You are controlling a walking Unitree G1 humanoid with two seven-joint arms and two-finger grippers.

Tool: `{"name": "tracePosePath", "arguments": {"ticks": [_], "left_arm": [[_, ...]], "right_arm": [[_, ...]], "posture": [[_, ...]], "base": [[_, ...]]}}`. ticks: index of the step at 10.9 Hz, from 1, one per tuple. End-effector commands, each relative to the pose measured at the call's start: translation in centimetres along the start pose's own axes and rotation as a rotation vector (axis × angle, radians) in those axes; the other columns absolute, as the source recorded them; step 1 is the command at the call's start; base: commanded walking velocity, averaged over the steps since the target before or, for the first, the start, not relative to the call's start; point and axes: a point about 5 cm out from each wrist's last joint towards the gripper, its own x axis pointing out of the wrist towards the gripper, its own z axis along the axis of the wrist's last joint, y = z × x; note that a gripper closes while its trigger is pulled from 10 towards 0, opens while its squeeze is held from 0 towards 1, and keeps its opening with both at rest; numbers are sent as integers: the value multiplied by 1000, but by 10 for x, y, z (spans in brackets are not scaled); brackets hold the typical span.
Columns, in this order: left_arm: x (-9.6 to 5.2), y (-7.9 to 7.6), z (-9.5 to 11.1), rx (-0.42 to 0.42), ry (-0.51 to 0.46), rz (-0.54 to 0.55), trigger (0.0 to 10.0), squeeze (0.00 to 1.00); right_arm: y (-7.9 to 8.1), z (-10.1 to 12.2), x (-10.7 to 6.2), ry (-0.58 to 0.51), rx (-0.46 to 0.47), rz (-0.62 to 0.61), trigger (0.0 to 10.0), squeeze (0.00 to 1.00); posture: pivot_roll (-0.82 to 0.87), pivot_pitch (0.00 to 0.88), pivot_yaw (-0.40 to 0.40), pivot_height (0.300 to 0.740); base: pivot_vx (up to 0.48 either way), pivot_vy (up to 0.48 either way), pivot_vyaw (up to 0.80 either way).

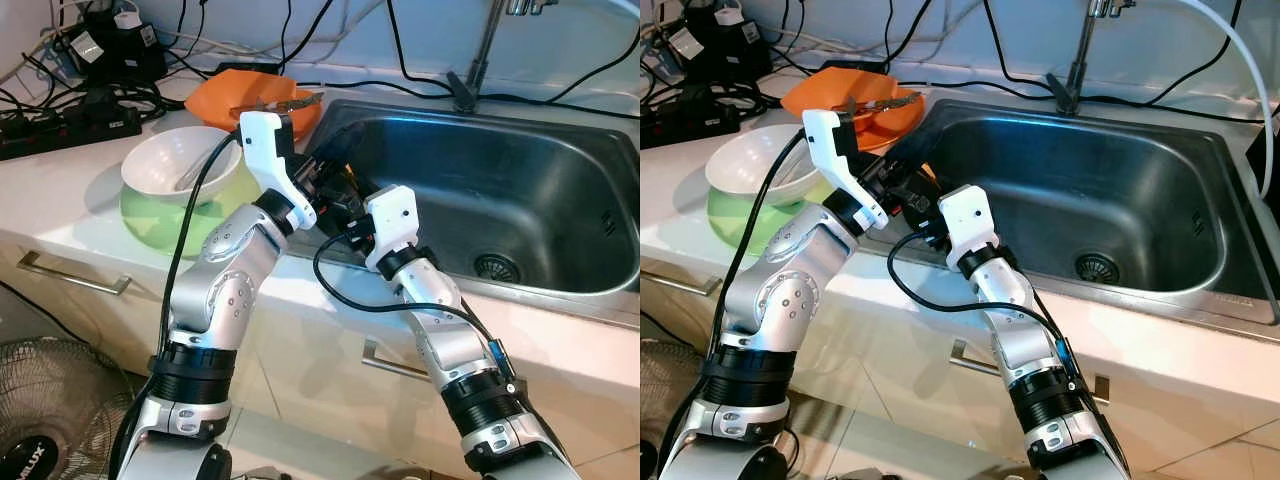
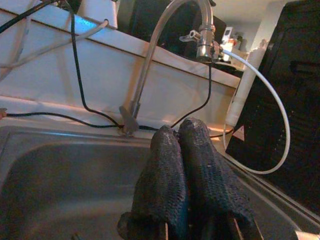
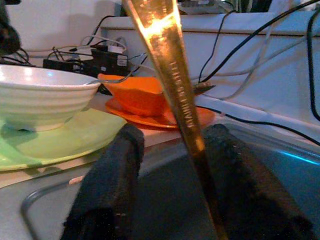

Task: Kitchen organization

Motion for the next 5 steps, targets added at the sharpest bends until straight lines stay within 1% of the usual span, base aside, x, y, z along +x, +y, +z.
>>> {"name": "tracePosePath", "arguments": {"ticks": [1, 5], "left_arm": [[0, -3, 6, 2, -21, -20, 10000, 0], [-1, 0, 6, 17, -22, -7, 10000, 0]], "right_arm": [[-2, 3, 3, -12, -13, -5, 0, 0], [-3, 0, 2, -5, -19, -12, 0, 0]], "posture": [[10, 38, 73, 740], [13, 38, 72, 740]], "base": [[0, 0, 0], [0, 0, 0]]}}
